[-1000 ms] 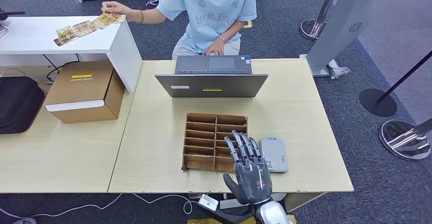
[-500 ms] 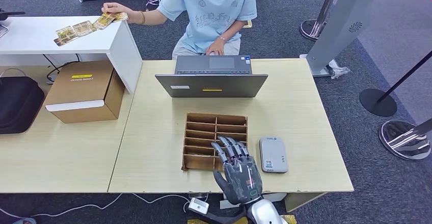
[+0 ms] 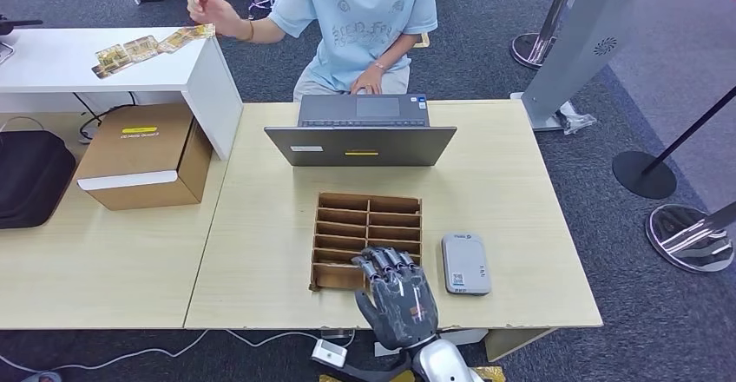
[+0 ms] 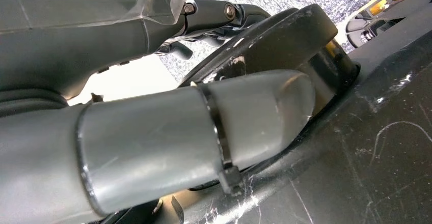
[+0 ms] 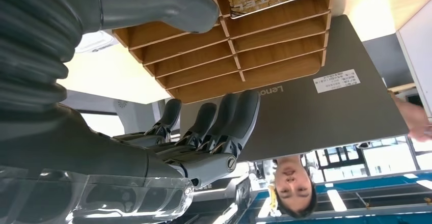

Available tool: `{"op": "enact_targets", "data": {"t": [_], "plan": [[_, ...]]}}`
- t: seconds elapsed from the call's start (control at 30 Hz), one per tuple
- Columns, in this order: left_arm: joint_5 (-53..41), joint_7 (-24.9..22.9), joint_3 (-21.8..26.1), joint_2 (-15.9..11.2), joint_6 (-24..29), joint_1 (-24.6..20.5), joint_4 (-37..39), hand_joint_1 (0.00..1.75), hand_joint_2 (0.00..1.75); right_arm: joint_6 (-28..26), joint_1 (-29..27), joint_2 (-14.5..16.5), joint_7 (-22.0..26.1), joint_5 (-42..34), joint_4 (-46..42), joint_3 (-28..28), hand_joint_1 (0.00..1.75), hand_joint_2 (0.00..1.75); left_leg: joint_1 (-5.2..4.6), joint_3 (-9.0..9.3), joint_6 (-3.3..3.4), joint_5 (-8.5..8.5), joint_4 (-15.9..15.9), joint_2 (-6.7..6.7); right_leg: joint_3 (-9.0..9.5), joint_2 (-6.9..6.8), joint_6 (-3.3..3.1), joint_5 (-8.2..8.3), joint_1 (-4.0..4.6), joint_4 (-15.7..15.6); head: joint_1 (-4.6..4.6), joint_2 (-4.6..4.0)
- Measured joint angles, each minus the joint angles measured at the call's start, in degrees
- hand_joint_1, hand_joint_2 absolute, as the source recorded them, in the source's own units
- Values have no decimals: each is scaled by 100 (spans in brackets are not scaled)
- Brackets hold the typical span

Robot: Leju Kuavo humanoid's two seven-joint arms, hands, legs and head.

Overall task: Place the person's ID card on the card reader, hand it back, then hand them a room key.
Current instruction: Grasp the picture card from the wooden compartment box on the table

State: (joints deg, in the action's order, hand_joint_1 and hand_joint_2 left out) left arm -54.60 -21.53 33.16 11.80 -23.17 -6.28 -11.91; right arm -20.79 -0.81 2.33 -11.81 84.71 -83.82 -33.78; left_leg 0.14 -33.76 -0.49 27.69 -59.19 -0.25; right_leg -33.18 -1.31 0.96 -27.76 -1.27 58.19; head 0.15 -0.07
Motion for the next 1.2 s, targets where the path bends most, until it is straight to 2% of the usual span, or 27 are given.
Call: {"op": "enact_targets", "data": {"t": [0.47,0.6,0.63,0.8,0.97,1.2], "plan": [[-31,-1,0,1,-13,-2,0,0,0,114,0,59,18,20,0,-19,85,175,0,0,0,0,0,0,0,0,0,0,0,0,0,0],[-36,-1,0,6,-13,-1,0,0,0,123,6,67,18,20,3,-19,65,175,0,0,0,0,0,0,0,0,0,0,0,0,0,-1],[-44,-1,0,7,-14,-1,0,0,0,129,9,69,18,20,4,-19,65,175,0,0,0,0,0,0,0,0,0,0,0,0,0,-1],[-117,0,0,7,-20,-1,0,0,0,149,11,71,10,31,-8,-19,71,175,0,0,0,0,0,0,0,0,0,0,0,0,0,0],[-151,0,0,7,-30,-3,0,0,0,174,6,71,-18,87,-33,-19,62,175,0,0,0,0,0,0,0,0,0,0,0,0,0,0],[-196,0,-2,8,-37,-4,0,0,0,167,-14,71,-55,116,-64,-14,71,175,0,1,0,0,0,0,0,0,0,0,0,0,0,0]]}}
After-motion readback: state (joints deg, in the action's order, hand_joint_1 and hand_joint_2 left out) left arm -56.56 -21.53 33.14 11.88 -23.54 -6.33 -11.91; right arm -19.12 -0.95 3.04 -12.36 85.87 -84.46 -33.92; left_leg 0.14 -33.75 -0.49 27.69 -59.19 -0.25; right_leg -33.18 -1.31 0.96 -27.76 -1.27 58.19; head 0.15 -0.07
